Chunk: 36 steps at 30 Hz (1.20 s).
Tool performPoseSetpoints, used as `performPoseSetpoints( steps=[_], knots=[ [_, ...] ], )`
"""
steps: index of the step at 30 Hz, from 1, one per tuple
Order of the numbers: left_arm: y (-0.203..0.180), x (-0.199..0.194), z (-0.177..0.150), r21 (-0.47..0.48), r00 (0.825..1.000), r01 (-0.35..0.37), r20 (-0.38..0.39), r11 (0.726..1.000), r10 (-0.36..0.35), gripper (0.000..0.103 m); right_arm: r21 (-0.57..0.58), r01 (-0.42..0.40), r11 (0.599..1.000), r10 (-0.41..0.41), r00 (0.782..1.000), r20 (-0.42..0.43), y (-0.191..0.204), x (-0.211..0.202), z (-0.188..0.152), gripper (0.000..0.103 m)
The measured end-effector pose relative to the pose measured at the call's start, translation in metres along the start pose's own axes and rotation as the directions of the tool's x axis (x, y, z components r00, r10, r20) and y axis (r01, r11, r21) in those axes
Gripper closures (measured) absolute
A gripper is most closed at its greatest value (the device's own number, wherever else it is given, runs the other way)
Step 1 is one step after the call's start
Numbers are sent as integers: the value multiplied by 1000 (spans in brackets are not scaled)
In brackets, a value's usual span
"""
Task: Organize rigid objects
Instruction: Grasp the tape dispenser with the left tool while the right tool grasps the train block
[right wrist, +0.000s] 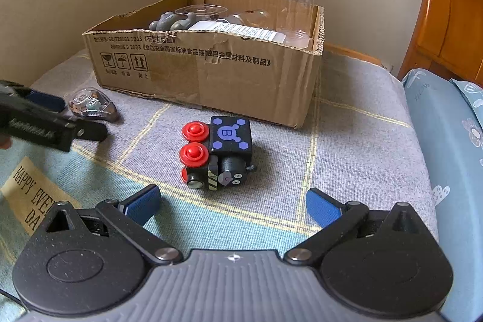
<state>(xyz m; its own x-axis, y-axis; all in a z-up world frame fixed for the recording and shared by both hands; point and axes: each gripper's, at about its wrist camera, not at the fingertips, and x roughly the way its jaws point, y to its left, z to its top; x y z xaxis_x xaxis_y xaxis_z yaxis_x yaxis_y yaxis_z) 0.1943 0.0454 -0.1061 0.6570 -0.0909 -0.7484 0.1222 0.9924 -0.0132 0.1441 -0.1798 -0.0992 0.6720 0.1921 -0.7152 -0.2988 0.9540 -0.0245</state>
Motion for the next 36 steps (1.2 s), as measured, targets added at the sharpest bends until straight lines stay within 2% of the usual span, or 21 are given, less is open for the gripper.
performPoseSetpoints(
  steps=[16, 23, 26, 27, 32, 36],
  knots=[
    [-3, 7, 7, -11, 1000, -15, 16, 1000, 15, 5, -121, -120, 985, 120, 993, -11, 4, 23, 25, 0],
    [-5, 8, 9, -14, 1000, -20, 13, 1000, 20, 6, -140, -136, 981, 135, 991, -18, 6, 28, 31, 0],
    [-5, 7, 9, -10, 1000, -13, 9, 1000, 13, 9, -138, -133, 981, 132, 991, -17, 6, 29, 32, 0],
    [-5, 6, 9, -7, 1000, -10, 7, 1000, 10, 12, -136, -135, 981, 133, 991, -20, 6, 28, 32, 1],
    [-5, 3, 8, 14, 1000, 11, 3, 1000, -11, 13, -150, -143, 978, 141, 990, -22, 7, 24, 35, 18],
    [-4, 2, 7, 24, 1000, 20, 4, 999, -20, 13, -154, -133, 979, 131, 991, -22, 7, 24, 36, 24]
  ],
)
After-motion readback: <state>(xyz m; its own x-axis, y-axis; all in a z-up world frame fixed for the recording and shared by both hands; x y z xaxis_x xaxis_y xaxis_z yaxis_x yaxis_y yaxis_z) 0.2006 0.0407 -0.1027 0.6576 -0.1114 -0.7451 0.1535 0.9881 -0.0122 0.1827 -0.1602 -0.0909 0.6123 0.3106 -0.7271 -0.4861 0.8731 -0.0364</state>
